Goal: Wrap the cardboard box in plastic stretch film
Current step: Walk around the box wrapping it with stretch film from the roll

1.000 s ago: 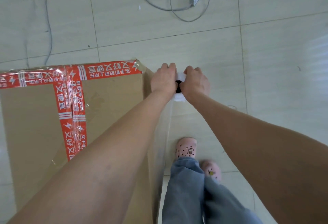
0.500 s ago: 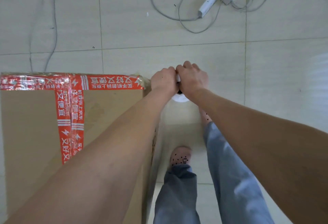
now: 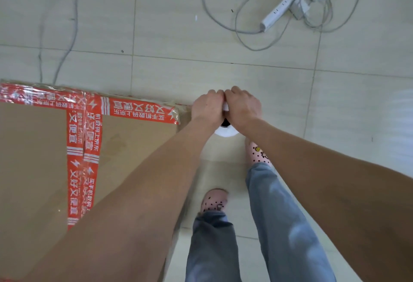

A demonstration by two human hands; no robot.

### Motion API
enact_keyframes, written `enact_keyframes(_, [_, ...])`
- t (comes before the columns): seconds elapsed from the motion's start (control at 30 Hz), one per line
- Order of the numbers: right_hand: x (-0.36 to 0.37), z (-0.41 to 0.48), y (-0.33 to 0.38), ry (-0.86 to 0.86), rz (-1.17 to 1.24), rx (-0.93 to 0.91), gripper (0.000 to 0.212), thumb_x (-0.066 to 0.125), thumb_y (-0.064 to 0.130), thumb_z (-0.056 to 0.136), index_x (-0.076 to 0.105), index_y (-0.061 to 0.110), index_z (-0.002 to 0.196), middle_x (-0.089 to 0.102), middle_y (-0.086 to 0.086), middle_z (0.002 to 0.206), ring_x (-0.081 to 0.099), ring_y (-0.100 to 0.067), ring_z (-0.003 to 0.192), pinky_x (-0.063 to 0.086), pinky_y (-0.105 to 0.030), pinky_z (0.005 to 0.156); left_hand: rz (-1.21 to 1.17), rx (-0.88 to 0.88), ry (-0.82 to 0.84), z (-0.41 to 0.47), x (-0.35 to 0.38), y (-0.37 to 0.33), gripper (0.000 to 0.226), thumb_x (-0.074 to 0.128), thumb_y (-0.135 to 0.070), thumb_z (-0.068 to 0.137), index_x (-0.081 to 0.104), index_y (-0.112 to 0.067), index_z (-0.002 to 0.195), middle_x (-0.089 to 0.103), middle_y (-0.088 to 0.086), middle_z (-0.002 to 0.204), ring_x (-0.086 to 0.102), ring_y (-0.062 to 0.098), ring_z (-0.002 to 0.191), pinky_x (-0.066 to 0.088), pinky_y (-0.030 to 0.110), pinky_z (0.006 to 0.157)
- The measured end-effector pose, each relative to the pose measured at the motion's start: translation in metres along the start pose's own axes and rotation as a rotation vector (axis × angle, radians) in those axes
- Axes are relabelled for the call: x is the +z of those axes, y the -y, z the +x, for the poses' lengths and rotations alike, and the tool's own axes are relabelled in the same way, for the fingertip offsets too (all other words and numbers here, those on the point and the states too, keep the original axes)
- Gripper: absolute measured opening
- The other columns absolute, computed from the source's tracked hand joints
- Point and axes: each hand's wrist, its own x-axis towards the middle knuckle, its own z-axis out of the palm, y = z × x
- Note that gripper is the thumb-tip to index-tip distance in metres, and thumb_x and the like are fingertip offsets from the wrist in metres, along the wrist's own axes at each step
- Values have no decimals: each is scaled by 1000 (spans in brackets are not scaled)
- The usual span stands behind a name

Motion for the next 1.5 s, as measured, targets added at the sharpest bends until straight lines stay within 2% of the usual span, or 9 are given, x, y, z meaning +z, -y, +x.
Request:
enact_keyframes(0.1, [-10,7,4,5,-116,-187,30,56,17,87,52,17,116,47,-1,120,45,-21,110,34,-31,65,-166,-164,-33,0,0,6,20,53,-17,85,53,-8,103,59,11,103,59,30,94,35,31,66])
enact_keyframes(0.17, [-15,11,5,4,-119,-213,36,56,16,87,49,20,122,44,-1,124,44,-21,113,36,-32,65,-232,-245,-41,2,-4,10,20,53,-15,84,52,-6,102,60,12,101,57,31,94,35,31,66])
enact_keyframes(0.3, [-15,20,4,57,79,60,44,59,22,87,43,19,127,45,-3,124,52,-26,106,37,-32,68,-271,-336,-15,12,-17,16,24,56,-12,83,50,-4,105,58,15,108,56,33,101,38,34,70])
enact_keyframes(0.63, [-20,33,8,-11,61,15,25,56,16,85,53,17,110,52,-1,110,56,-25,93,34,-30,65,-59,-97,-97,21,-26,14,22,51,-4,82,51,-7,104,53,10,105,57,30,92,35,33,61])
enact_keyframes(0.93, [-49,55,19,3,-167,-240,43,62,16,82,48,20,123,44,0,124,40,-22,115,39,-33,64,-359,-382,-139,25,-37,14,18,56,-17,82,48,-7,95,50,10,93,57,33,89,35,33,64])
enact_keyframes(1.03, [-48,60,18,4,-79,-139,47,62,13,82,44,18,126,42,-3,126,42,-24,115,38,-33,65,-348,-434,-142,29,-40,14,24,57,-16,83,49,-5,103,54,12,103,57,33,92,34,33,64])
enact_keyframes(1.17, [-44,61,13,21,207,78,36,60,26,86,47,19,118,49,-2,117,54,-26,100,35,-31,66,-274,-402,-160,33,-43,22,29,58,-10,83,48,-5,110,50,12,113,56,33,94,35,34,60])
enact_keyframes(1.37, [-51,72,20,30,199,30,30,56,16,85,52,21,114,51,-3,112,47,-23,85,36,-30,66,-294,-362,-154,47,-50,30,22,55,-11,84,56,-12,106,53,8,105,56,30,89,35,32,60])
enact_keyframes(1.5, [-58,78,21,24,96,-67,31,55,15,84,55,23,114,52,-2,113,54,-25,96,39,-29,68,-447,-418,-89,49,-52,37,22,65,-18,79,57,-11,98,59,7,102,57,26,92,42,32,66])
